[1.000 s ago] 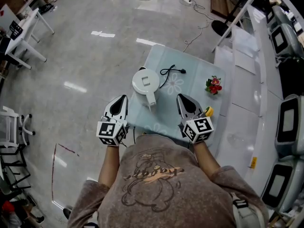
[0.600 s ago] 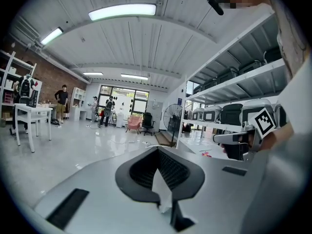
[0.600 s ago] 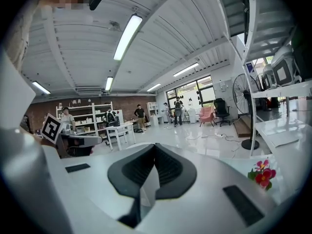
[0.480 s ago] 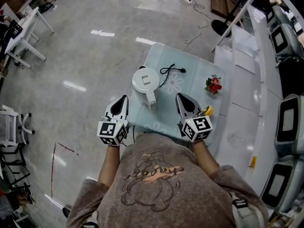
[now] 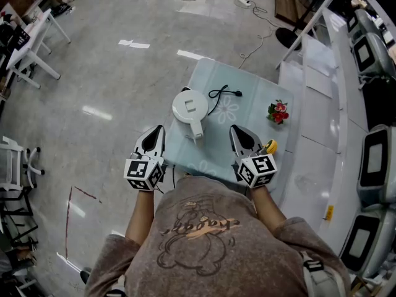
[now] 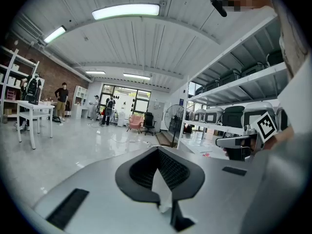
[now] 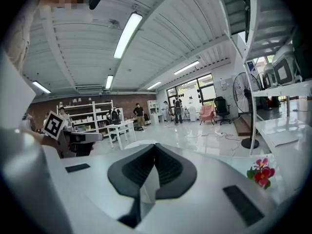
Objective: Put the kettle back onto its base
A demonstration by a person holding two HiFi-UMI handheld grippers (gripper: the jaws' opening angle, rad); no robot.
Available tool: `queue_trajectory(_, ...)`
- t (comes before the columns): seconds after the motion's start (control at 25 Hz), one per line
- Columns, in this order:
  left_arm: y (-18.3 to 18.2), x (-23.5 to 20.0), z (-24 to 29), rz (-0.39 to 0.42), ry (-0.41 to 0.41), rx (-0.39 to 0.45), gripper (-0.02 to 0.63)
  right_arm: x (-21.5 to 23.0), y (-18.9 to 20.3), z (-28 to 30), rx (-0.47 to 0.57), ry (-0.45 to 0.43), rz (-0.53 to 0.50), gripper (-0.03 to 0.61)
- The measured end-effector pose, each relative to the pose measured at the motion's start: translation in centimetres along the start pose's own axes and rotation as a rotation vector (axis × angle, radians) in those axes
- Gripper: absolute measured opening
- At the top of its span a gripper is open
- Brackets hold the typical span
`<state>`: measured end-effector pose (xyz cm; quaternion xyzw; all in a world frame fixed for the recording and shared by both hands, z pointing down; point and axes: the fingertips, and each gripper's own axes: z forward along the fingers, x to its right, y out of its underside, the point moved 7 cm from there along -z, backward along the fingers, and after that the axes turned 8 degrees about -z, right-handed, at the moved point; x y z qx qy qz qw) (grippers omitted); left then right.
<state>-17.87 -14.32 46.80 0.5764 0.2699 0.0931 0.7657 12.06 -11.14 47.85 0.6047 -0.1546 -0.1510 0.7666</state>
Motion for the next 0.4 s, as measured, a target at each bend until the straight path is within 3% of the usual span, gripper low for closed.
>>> queue_trajectory(0.4,-0.38,0.31,0.39,-0.005,0.011,0.003,0.020,0.32,-0.52,0.31,-0.005,-0.021,-0.018,-0.005)
